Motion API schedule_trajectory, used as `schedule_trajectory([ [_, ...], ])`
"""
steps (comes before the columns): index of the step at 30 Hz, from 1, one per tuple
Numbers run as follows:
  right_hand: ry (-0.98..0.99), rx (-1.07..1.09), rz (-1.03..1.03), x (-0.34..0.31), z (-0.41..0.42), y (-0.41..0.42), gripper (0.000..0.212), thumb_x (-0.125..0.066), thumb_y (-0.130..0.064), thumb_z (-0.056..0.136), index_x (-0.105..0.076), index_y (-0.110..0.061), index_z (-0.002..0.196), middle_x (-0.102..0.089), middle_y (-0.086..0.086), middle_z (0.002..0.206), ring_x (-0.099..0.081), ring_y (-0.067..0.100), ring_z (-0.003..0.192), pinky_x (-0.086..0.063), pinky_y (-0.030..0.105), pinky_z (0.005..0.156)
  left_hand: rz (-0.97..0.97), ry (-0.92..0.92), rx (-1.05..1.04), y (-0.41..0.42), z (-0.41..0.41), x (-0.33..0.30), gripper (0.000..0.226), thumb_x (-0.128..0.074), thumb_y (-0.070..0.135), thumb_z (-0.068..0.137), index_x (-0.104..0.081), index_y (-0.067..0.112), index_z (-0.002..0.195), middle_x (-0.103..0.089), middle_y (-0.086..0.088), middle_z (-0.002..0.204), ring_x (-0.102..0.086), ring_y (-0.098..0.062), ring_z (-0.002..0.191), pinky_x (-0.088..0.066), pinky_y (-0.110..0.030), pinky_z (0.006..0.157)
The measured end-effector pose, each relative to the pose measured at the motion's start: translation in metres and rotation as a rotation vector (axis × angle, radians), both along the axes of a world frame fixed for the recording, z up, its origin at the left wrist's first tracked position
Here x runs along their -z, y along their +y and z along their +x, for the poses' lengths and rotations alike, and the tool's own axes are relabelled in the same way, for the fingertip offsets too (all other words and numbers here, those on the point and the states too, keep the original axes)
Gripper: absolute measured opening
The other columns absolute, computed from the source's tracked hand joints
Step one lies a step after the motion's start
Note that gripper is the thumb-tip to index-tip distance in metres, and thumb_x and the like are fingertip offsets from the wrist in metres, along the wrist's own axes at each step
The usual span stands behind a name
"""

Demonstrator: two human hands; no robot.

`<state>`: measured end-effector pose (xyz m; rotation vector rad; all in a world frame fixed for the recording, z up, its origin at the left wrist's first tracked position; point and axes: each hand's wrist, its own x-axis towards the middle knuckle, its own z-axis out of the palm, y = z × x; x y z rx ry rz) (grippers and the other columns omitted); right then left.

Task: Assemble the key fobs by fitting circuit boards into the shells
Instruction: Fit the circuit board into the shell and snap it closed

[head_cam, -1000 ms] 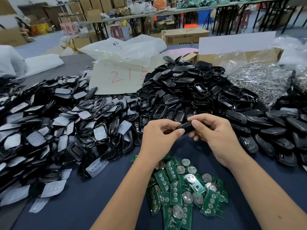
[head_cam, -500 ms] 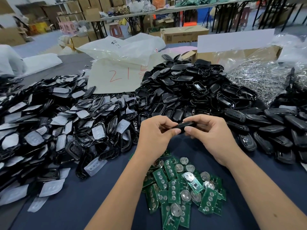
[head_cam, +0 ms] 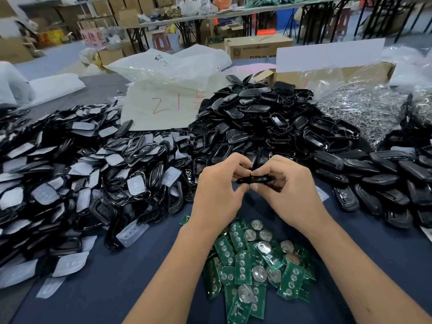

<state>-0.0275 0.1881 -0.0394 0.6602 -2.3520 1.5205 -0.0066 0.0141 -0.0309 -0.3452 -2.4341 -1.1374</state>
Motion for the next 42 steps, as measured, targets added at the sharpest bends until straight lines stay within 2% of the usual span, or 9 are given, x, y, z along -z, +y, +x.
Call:
schedule_trajectory([
  [7,-0.003,0.005,-0.025,-0.0032,0.0022,-0.0016,0.018,-0.088,-0.003,0.079,-0.080,-0.016,0.090,-0.066,-0.002,0.084,-0.067,0.018,0.080,-0.055,0.044,0.071,0.022,-0.062,0.000,0.0009,-0.0019,0.0018,0.043,-0.083,-0.004,0.076,-0.061,0.023,0.101,-0.068,0.015,0.086,-0.067,0.001,0.087,-0.054,-0.013,0.078],
  [13,-0.024,0.032,-0.071,-0.0005,0.0023,-0.0023,0.022,-0.087,-0.007,0.081,-0.076,-0.020,0.095,-0.069,-0.005,0.090,-0.069,0.014,0.084,-0.058,0.036,0.074,0.086,-0.092,0.001,0.0017,-0.0047,0.0022,0.043,-0.083,-0.002,0.078,-0.067,0.022,0.110,-0.069,0.015,0.087,-0.067,-0.001,0.086,-0.055,-0.014,0.077],
  [17,-0.174,0.026,-0.277,0.0021,0.0017,-0.0024,0.021,-0.079,-0.030,0.088,-0.070,-0.032,0.107,-0.071,-0.005,0.096,-0.069,0.018,0.077,-0.058,0.032,0.068,0.339,-0.237,-0.015,0.0040,-0.0041,0.0020,0.049,-0.089,0.006,0.076,-0.067,0.025,0.115,-0.069,0.008,0.081,-0.071,-0.009,0.078,-0.060,-0.027,0.078],
  [19,-0.229,0.037,-0.292,0.0035,0.0004,-0.0036,0.012,-0.072,-0.039,0.091,-0.072,-0.032,0.100,-0.070,-0.005,0.083,-0.062,0.015,0.064,-0.050,0.028,0.058,0.575,-0.353,0.030,0.0016,-0.0049,0.0010,0.053,-0.088,-0.001,0.076,-0.067,0.023,0.118,-0.066,-0.006,0.079,-0.073,-0.017,0.078,-0.063,-0.036,0.080],
  [22,-0.304,0.004,-0.317,0.0058,-0.0005,-0.0045,0.018,-0.066,-0.044,0.095,-0.074,-0.029,0.089,-0.058,-0.001,0.058,-0.051,0.012,0.052,-0.039,0.022,0.048,0.825,-0.470,0.130,-0.0008,-0.0048,0.0000,0.049,-0.083,-0.009,0.077,-0.068,0.015,0.116,-0.065,-0.031,0.093,-0.071,-0.030,0.086,-0.064,-0.042,0.078],
  [26,-0.353,-0.020,-0.383,0.0030,0.0001,-0.0044,0.034,-0.068,-0.039,0.100,-0.070,-0.020,0.073,-0.049,0.003,0.052,-0.041,0.013,0.046,-0.032,0.019,0.042,0.948,-0.544,0.220,0.0030,-0.0043,-0.0001,0.038,-0.079,-0.012,0.079,-0.068,0.003,0.112,-0.065,-0.023,0.099,-0.070,-0.032,0.092,-0.064,-0.040,0.079],
  [29,-0.442,-0.037,-0.462,0.0007,-0.0006,-0.0032,0.042,-0.072,-0.047,0.091,-0.062,-0.019,0.061,-0.049,0.002,0.054,-0.041,0.013,0.044,-0.029,0.018,0.041,0.996,-0.579,0.241,0.0045,-0.0049,-0.0001,0.036,-0.078,-0.011,0.080,-0.067,-0.001,0.112,-0.060,-0.024,0.105,-0.064,-0.039,0.097,-0.064,-0.046,0.085],
  [34,-0.455,-0.050,-0.500,-0.0009,0.0005,-0.0021,0.037,-0.076,-0.045,0.082,-0.066,-0.016,0.062,-0.049,0.003,0.054,-0.037,0.012,0.042,-0.026,0.018,0.038,1.025,-0.600,0.262,0.0059,-0.0043,-0.0011,0.033,-0.074,-0.012,0.082,-0.065,-0.008,0.114,-0.059,-0.027,0.105,-0.067,-0.041,0.097,-0.064,-0.039,0.083],
  [42,-0.450,-0.055,-0.566,0.0009,0.0003,-0.0060,0.041,-0.073,-0.038,0.087,-0.058,-0.014,0.056,-0.041,0.004,0.051,-0.027,0.010,0.040,-0.022,0.017,0.038,1.013,-0.613,0.273,0.0055,-0.0043,-0.0008,0.028,-0.071,-0.011,0.084,-0.066,-0.012,0.111,-0.061,-0.029,0.104,-0.073,-0.029,0.084,-0.064,-0.031,0.075],
])
